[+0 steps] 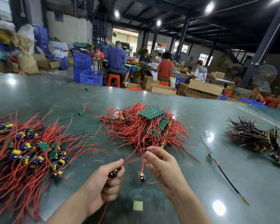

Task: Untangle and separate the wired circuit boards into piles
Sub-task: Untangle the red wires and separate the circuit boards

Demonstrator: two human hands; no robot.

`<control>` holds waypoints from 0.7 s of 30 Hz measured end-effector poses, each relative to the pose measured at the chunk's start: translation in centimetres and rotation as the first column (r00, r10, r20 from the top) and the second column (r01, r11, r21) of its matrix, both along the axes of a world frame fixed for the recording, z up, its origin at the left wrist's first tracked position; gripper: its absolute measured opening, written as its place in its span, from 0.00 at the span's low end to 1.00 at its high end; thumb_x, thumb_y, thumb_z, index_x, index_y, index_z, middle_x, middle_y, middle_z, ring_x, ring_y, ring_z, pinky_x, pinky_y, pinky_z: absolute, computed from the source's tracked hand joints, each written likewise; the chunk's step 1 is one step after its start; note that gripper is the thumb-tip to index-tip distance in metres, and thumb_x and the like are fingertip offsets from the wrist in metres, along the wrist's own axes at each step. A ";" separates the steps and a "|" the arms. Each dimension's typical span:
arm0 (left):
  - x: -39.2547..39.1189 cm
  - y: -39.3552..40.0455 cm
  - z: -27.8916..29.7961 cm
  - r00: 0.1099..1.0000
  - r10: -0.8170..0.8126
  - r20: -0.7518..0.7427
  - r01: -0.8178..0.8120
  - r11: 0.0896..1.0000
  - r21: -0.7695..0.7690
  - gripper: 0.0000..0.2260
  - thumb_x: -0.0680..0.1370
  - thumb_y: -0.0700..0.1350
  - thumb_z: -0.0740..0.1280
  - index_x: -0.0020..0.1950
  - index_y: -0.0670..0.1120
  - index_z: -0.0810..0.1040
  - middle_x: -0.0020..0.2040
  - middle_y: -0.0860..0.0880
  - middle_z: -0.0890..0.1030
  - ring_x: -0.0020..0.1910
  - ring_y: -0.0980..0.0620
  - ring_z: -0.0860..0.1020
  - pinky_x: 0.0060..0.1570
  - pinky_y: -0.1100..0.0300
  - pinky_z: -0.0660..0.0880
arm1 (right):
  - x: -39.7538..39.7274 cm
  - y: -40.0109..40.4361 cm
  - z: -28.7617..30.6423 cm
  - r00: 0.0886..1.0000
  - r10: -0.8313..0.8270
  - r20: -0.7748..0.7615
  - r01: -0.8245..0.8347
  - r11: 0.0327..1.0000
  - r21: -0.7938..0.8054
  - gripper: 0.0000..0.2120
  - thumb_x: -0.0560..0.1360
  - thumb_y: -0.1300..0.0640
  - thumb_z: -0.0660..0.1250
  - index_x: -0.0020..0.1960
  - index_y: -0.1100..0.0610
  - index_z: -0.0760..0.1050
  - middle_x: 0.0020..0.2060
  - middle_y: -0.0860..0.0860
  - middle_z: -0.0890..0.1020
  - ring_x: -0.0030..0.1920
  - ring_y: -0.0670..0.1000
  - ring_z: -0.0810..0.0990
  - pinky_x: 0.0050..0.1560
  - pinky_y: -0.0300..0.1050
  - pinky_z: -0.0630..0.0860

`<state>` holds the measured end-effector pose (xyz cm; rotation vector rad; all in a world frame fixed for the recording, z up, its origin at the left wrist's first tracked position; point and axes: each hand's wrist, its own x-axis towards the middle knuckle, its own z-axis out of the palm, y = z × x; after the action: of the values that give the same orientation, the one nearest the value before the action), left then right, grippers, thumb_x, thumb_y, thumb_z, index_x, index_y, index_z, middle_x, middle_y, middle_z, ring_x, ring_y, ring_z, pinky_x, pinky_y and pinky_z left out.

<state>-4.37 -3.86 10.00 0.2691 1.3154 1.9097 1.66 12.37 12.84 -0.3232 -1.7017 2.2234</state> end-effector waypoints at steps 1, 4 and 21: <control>-0.1 -0.1 0.0 1.000 -0.010 0.011 0.009 1.000 0.014 0.15 0.68 0.55 0.64 0.26 0.49 0.68 0.23 0.54 0.54 0.18 0.57 0.51 0.19 0.73 0.52 | 0.0 0.0 0.0 1.000 0.020 0.012 -0.019 0.999 -0.041 0.05 0.71 0.68 0.68 0.44 0.61 0.80 0.31 0.51 0.80 0.30 0.45 0.78 0.32 0.34 0.75; 0.1 0.0 0.0 0.999 -0.009 -0.050 0.008 1.000 -0.009 0.14 0.68 0.56 0.65 0.27 0.49 0.70 0.24 0.53 0.54 0.19 0.57 0.51 0.20 0.73 0.52 | 0.0 -0.3 -0.3 0.989 0.138 0.052 -0.136 0.990 -0.042 0.11 0.67 0.61 0.71 0.49 0.61 0.80 0.31 0.50 0.80 0.29 0.44 0.77 0.33 0.33 0.75; 0.9 0.6 -0.4 0.980 -0.011 -0.199 0.001 0.999 -0.046 0.14 0.71 0.55 0.63 0.29 0.48 0.71 0.26 0.51 0.55 0.21 0.58 0.50 0.24 0.74 0.51 | -0.1 -0.4 -0.4 0.982 -0.187 -0.004 0.187 0.981 0.055 0.08 0.70 0.68 0.70 0.35 0.58 0.82 0.30 0.53 0.82 0.26 0.45 0.77 0.25 0.34 0.72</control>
<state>-3.48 -3.22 9.56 0.4502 1.4857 1.8828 1.56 11.94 12.47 -0.4520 -1.6567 2.0386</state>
